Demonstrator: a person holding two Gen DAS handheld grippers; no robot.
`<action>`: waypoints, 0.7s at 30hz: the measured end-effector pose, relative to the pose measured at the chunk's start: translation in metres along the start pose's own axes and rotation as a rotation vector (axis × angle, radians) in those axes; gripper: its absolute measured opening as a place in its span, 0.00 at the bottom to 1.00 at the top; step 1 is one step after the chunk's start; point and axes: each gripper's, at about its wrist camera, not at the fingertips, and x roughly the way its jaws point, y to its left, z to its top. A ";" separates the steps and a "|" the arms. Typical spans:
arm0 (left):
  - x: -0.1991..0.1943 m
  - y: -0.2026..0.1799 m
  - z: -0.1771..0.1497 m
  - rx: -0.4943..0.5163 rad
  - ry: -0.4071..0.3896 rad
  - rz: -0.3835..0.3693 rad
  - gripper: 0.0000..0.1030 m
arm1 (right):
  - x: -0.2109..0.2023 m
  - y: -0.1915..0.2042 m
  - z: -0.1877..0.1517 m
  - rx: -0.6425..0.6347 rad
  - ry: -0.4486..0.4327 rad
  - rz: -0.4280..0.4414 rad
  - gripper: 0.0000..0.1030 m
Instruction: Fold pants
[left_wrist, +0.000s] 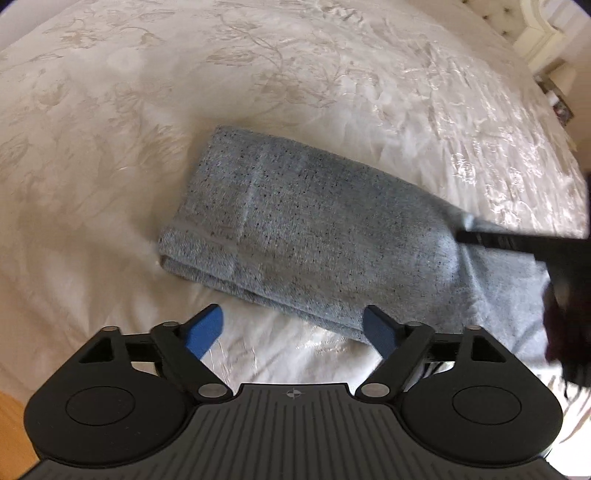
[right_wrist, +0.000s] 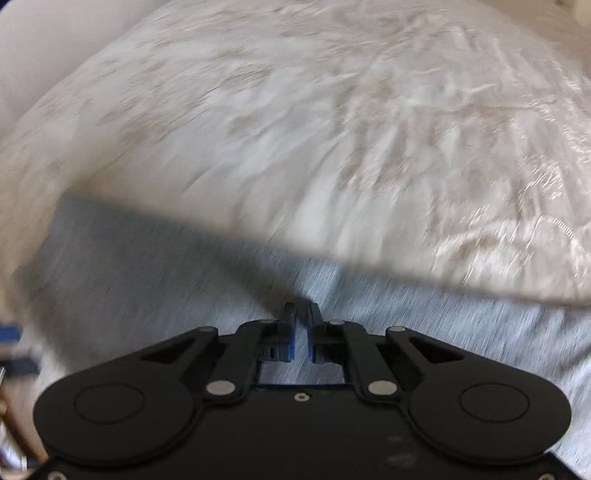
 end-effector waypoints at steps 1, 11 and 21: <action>0.000 0.004 0.000 0.003 0.002 -0.010 0.87 | 0.003 -0.001 0.007 0.014 0.000 -0.015 0.07; 0.020 0.036 0.005 -0.117 0.000 -0.065 0.93 | -0.035 0.021 -0.016 0.009 0.015 0.028 0.18; 0.054 0.047 0.023 -0.201 -0.029 -0.109 0.99 | -0.057 0.032 -0.062 0.063 0.057 0.039 0.23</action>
